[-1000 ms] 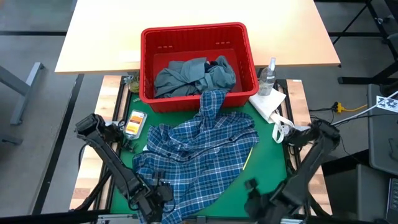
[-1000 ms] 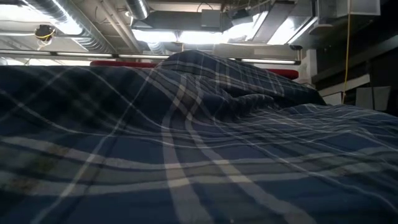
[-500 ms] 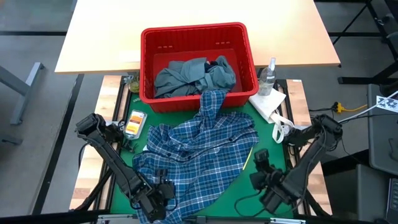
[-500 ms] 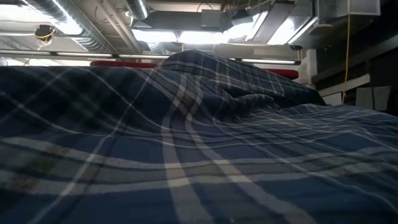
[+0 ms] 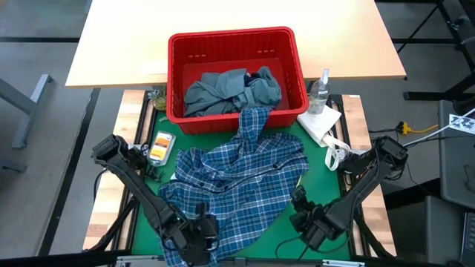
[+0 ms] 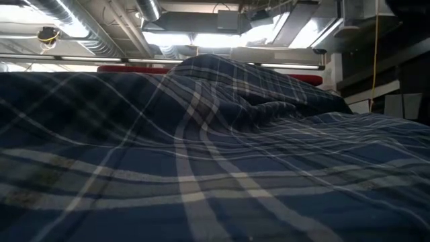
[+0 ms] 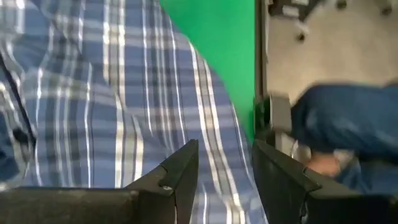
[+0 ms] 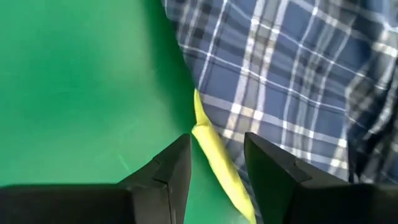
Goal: Fold Laundry from Bin
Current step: Fold the blue shirt
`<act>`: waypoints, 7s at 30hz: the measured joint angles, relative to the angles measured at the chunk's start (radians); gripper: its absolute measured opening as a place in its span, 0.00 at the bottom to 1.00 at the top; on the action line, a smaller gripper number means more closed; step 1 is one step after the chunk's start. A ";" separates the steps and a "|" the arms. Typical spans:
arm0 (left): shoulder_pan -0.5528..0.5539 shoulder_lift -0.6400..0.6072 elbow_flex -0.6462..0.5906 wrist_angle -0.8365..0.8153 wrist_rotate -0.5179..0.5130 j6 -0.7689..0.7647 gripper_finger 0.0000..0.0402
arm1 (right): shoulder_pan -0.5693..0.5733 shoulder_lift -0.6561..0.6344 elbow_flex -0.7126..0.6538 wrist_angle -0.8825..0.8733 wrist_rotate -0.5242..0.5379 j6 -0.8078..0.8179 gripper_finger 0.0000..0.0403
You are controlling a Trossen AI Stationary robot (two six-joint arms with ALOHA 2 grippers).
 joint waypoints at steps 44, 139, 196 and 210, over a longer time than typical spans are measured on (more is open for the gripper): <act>0.122 0.115 0.000 0.299 -0.021 0.075 0.36 | -0.138 0.069 -0.052 0.067 -0.077 -0.330 0.13; 0.215 0.342 0.001 0.599 -0.069 0.210 0.58 | -0.048 0.066 0.368 0.152 -0.172 -0.427 0.00; 0.346 -0.021 0.200 -0.249 -0.128 0.254 0.00 | -0.092 0.195 0.367 0.052 0.030 -0.271 0.06; 0.346 -0.021 0.200 -0.270 -0.119 0.254 0.00 | -0.143 0.195 0.368 0.055 -0.011 -0.270 0.39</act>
